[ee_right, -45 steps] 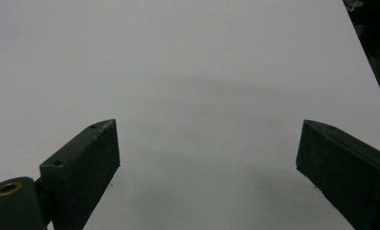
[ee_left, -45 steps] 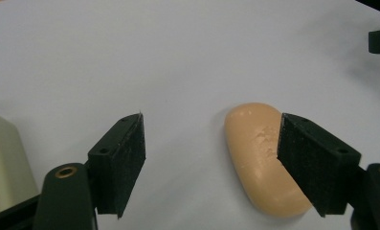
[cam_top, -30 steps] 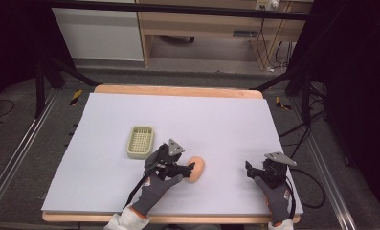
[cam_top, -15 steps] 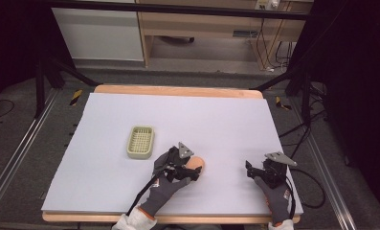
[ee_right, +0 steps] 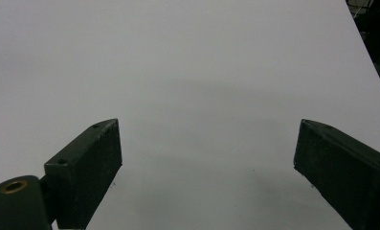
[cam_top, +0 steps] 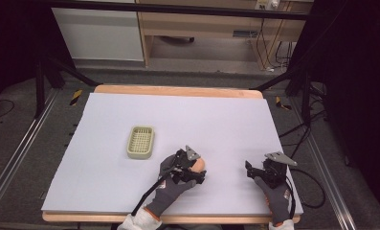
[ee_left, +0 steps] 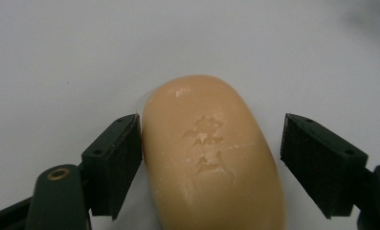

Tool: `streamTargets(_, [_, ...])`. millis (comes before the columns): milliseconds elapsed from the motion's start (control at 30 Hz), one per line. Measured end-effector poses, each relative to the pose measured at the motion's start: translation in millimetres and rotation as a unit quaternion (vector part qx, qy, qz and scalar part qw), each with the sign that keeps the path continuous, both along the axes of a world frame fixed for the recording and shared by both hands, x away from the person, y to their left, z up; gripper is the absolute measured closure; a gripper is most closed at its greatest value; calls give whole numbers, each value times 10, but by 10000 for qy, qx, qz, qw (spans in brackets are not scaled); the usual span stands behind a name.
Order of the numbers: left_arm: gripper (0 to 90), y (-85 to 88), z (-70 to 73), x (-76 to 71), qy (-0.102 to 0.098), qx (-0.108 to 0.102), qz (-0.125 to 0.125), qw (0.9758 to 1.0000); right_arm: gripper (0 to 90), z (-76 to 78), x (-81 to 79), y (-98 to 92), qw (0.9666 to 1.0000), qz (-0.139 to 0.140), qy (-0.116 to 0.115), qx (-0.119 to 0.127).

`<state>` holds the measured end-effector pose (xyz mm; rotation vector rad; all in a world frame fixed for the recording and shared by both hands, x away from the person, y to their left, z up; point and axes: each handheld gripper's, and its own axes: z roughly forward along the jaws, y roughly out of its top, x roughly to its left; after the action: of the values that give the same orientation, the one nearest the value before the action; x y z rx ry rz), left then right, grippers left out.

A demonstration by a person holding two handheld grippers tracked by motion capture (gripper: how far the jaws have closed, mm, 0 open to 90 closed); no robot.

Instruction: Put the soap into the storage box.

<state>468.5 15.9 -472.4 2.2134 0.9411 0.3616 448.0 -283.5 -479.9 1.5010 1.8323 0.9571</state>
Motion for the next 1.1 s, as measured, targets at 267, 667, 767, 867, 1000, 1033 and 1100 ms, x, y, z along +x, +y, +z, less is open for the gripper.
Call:
streamTargets(267, [251, 1, -49, 15, 101, 20, 108, 9999, 95, -2, 3, -1, 10000, 5, 17, -17])
streamTargets(667, [284, 14, -45, 12, 109, 76, 70, 9999, 90, -20, 13, 5, 10000, -14, 82, -40])
streamTargets(767, [293, 16, -42, 14, 118, 75, 92, 9999, 88, -17, 13, 5, 10000, -31, 73, -17])
streamTargets(867, [302, 20, -40, 19, 140, 61, 84, 9998, 84, -17, 16, -6, 10000, -39, 67, -19])
streamTargets(1000, [307, 24, -31, 30, 166, 77, 55, 9998, 83, -22, 21, -1, 10000, -17, 81, -38])
streamTargets(1033, [308, 27, -31, 31, 161, 76, 51, 9998, 83, -22, 21, -2, 10000, -16, 80, -33])
streamTargets(1100, [309, 30, -31, 32, 156, 70, 42, 9998, 83, -21, 21, -4, 10000, -15, 79, -30])
